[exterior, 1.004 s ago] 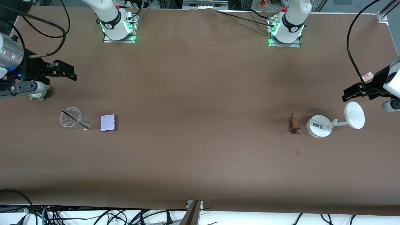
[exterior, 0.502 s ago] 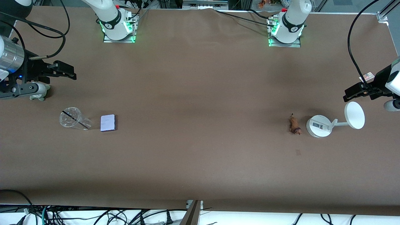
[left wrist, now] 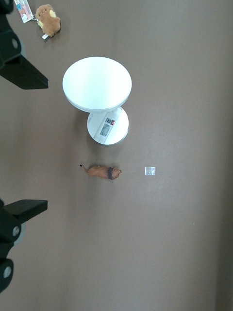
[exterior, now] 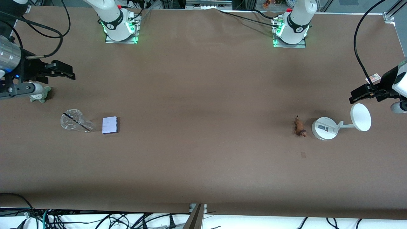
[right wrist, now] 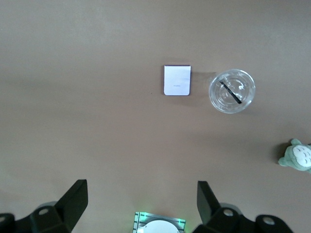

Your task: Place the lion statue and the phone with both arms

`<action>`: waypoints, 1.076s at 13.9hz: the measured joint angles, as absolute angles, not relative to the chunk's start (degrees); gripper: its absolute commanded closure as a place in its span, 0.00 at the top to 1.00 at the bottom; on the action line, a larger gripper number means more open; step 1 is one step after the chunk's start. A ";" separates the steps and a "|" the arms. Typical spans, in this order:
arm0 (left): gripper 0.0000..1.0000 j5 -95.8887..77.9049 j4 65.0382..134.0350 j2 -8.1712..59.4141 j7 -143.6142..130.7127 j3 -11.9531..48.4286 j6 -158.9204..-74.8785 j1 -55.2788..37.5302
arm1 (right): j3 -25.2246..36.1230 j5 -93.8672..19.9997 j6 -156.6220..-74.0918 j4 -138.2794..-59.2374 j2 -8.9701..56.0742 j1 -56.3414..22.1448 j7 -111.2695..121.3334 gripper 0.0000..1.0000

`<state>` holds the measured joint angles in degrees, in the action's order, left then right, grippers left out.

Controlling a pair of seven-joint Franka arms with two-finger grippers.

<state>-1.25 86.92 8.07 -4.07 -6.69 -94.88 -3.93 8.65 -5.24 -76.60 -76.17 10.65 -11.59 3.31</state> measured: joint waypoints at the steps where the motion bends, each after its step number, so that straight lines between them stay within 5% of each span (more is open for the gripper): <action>1: 1.00 -1.25 86.92 8.07 -4.07 -6.69 -94.88 -3.93 | 8.65 -5.24 -76.45 -77.47 9.37 -11.19 3.48 1.00; 9: 1.00 -1.25 86.87 8.07 -4.07 -6.69 -94.88 -3.94 | 8.38 -2.42 -79.55 -91.35 -3.64 -6.67 3.73 1.00; 15: 1.00 -1.25 86.85 8.07 -4.07 -6.68 -94.88 -3.94 | 6.60 -1.11 -80.07 -92.52 -3.22 -6.17 3.75 1.00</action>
<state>-1.25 86.85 8.07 -4.07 -6.68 -94.88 -3.94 6.60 -1.11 -80.07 -92.52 -3.22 -6.17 3.75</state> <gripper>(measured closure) 0.000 0.000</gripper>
